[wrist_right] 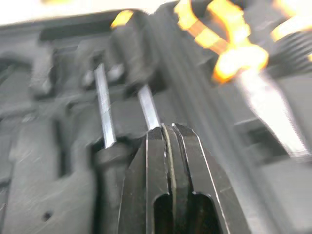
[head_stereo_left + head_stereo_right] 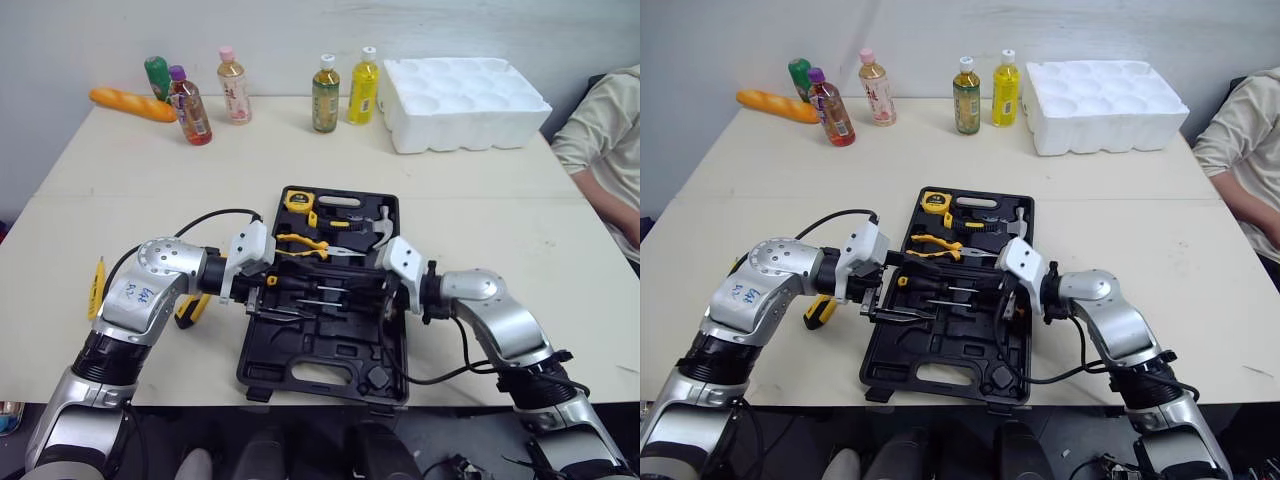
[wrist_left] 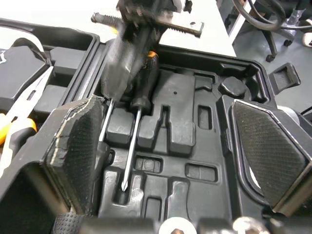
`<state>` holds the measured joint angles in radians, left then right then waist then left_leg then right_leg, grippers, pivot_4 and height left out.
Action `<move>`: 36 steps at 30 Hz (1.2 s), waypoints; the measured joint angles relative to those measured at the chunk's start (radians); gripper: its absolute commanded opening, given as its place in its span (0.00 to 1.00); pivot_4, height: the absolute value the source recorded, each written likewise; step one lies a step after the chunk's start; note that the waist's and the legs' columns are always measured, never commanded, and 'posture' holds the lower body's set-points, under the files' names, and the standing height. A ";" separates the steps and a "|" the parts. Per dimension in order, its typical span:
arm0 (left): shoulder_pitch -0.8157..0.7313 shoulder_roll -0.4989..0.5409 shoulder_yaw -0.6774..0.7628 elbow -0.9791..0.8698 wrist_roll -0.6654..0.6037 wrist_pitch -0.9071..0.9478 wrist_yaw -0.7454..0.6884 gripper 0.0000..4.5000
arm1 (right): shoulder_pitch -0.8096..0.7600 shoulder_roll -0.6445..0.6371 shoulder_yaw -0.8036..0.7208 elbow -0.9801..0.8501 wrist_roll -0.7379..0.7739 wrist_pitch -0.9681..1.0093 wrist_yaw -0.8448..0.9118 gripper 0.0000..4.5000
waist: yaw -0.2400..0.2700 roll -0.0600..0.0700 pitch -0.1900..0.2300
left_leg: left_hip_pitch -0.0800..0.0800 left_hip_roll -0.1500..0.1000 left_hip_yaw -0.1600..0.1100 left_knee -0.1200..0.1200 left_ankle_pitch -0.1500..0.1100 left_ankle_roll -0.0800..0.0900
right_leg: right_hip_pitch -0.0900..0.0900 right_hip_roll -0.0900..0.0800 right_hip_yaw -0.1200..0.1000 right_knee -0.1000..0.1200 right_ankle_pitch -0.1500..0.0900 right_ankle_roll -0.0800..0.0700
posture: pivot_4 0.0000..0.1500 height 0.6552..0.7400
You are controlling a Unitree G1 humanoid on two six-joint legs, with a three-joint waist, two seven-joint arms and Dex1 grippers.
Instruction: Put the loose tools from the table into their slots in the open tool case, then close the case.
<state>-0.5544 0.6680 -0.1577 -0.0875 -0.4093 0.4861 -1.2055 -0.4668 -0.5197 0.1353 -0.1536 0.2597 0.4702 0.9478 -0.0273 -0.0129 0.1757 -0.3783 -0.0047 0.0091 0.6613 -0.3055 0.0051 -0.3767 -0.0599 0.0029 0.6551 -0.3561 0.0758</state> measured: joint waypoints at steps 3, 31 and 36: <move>0.034 0.016 0.031 0.008 -0.018 0.027 0.008 1.00 | 0.016 -0.084 -0.094 -0.120 0.086 0.055 0.027 0.15 | 0.000 0.000 0.000 | 0.000 0.000 -0.001 -0.001 0.000 0.000 | 0.000 0.000 0.000 0.000 0.000 0.000 | 1.00 1.00; 0.765 0.136 0.969 0.162 -0.138 0.066 0.300 1.00 | 0.368 -0.617 -0.650 0.469 0.122 -0.128 0.318 0.99 | 0.001 0.004 0.003 | 0.006 0.001 0.002 -0.017 0.001 0.001 | 0.001 -0.002 0.001 -0.011 -0.002 -0.004 | 1.00 1.00; 0.726 0.154 0.979 0.271 -0.120 -0.025 0.317 1.00 | 0.341 -0.616 -0.619 0.482 0.117 -0.144 0.311 0.99 | -0.001 0.005 0.003 | 0.007 0.001 0.002 -0.017 0.000 0.000 | 0.001 -0.003 0.001 -0.011 -0.002 -0.004 | 1.00 1.00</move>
<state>0.1719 0.8218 0.8209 0.1839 -0.5288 0.4608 -0.8883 -0.1262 -1.1360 -0.4835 0.3285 0.3763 0.3261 1.2592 -0.0283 -0.0081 0.1789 -0.3718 -0.0038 0.0108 0.6441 -0.3053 0.0055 -0.3755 -0.0624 0.0037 0.6439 -0.3582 0.0718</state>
